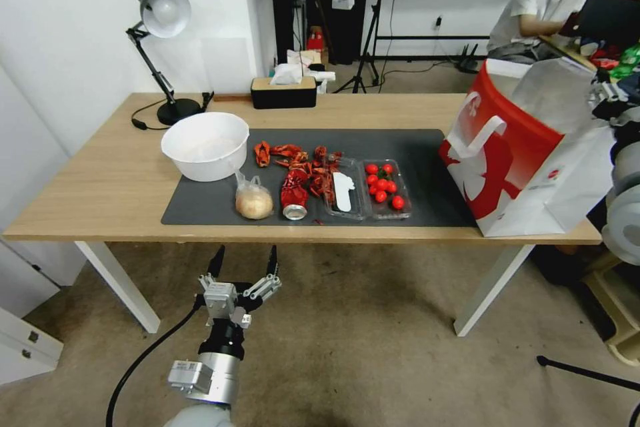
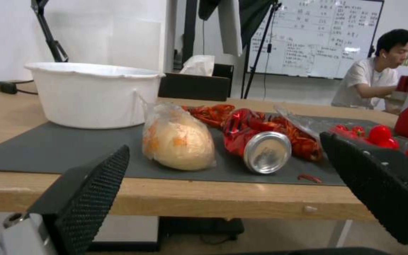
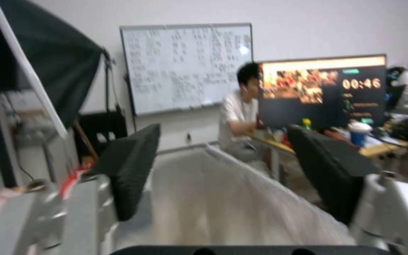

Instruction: Pick up the trash from the table and place it into the takeout bag.

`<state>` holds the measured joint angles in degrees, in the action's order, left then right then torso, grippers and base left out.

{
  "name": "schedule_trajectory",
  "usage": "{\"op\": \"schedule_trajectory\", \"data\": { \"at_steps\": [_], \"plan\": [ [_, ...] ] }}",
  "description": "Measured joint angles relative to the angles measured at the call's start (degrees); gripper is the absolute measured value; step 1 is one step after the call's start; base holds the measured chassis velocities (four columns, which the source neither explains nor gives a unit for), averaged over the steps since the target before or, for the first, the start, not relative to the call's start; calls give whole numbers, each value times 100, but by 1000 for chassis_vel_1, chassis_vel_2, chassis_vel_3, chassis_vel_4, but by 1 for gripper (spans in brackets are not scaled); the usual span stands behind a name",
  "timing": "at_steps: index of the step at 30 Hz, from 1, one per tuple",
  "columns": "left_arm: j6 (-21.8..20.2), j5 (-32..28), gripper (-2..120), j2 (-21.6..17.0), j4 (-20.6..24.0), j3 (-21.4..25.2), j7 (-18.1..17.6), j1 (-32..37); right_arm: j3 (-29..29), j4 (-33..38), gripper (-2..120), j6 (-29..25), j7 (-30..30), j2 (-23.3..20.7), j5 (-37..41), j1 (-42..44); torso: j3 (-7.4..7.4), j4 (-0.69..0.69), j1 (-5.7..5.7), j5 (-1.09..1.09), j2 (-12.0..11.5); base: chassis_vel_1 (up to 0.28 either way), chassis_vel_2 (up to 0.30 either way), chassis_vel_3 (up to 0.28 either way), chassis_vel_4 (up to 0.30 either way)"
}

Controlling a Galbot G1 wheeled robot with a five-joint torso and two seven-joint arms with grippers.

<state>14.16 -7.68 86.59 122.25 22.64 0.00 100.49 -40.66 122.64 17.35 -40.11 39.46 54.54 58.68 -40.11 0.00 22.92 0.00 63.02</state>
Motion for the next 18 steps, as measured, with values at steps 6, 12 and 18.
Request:
{"op": "schedule_trajectory", "data": {
  "at_steps": [6, 12, 18],
  "plan": [
    [2, 12, 100, 14, 31, -10, 2, 18, 82, 122, 98, -663, 389, -103, 439, -154, 0, 1, 0, -1, 0, 0, 0, 0, 0],
    [14, 15, 100, 11, 70, -4, 3, 36, 160, 336, 100, -1279, 1102, -64, 693, 7, 0, 0, 0, -1, 0, 0, 0, 0, 0],
    [32, 17, 100, 25, 87, 7, 3, 60, 252, 578, 100, -1882, 1815, -38, 774, 248, 0, 0, 0, -1, 0, 0, 0, 0, 0]
  ]
}}
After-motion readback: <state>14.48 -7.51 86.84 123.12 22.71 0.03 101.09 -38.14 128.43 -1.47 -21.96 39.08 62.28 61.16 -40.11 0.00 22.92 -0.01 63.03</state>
